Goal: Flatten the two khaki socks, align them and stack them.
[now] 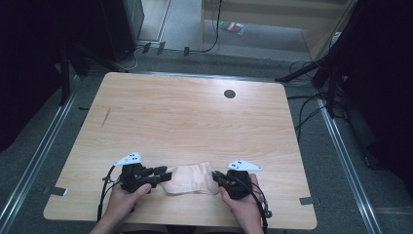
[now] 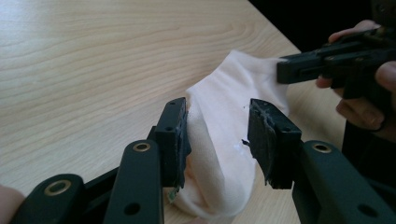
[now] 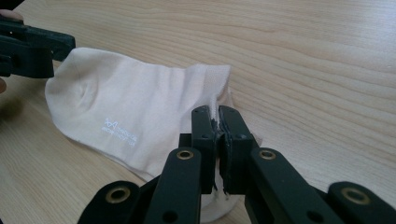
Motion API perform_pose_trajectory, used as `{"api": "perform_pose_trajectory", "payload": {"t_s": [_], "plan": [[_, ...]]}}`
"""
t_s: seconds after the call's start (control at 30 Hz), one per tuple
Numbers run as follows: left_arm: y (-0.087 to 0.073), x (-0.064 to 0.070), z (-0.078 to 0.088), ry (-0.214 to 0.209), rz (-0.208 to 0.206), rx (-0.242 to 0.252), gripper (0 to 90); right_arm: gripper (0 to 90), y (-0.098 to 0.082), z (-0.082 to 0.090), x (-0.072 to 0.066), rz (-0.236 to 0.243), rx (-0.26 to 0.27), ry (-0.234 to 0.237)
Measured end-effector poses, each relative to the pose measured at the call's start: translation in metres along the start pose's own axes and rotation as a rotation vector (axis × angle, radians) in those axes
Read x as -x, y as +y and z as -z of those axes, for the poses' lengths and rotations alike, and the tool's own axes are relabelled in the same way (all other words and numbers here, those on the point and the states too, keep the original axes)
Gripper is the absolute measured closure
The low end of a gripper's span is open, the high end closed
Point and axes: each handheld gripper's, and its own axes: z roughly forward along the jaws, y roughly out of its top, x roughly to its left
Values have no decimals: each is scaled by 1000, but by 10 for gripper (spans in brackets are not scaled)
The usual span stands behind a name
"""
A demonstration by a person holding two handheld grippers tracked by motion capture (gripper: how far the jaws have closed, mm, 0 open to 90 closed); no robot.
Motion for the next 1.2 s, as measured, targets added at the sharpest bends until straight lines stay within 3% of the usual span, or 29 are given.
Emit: {"api": "perform_pose_trajectory", "payload": {"t_s": [0.13,0.17,0.23,0.3,0.33,0.37,0.47,0.57,0.6,0.63,0.67,0.7,0.73,0.77,0.83,1.0,1.07,1.13,1.2], "plan": [[-2,1,-1,-45,-9,-9,607,870,0,1,-1,3,7,-1],[-2,5,-2,-106,-36,4,611,870,0,1,-2,6,5,-3],[-2,9,-3,-128,-63,7,606,870,0,0,-2,3,3,-4],[-2,11,-4,-59,-92,-6,606,870,0,1,-2,5,5,-6],[-2,11,-4,-59,-92,-6,609,870,0,1,-2,5,5,-6],[-4,8,-6,-25,-78,-25,610,870,0,1,-2,5,6,-9],[-7,4,-5,-41,-53,-25,619,870,-1,1,-1,4,7,-7],[-7,4,-6,-21,-44,-43,635,869,-1,1,0,0,3,-8],[-7,5,-7,-11,-42,-52,652,869,-1,0,0,0,-2,-8],[-9,8,-9,32,-62,-80,715,869,-2,-1,0,1,-11,-8],[-9,8,-9,32,-62,-80,755,869,-2,-1,0,1,-11,-8],[-9,9,-9,58,-63,-89,814,870,-2,-1,0,5,-13,-12],[-8,9,-8,74,-59,-86,814,870,-2,-1,0,5,-13,-12],[-6,8,-7,99,-34,-72,874,872,-2,0,-1,3,-11,-14],[-3,8,-5,98,-10,-70,880,873,-2,3,-1,0,-9,-14],[2,14,0,67,-4,-70,880,874,1,11,-3,-5,5,-5],[4,17,-1,54,8,-94,880,874,4,17,-5,-1,18,1],[3,17,-2,52,16,-109,881,874,4,18,-6,-1,19,2],[2,17,-5,79,10,-116,880,874,3,18,-4,-1,12,-3]]}}
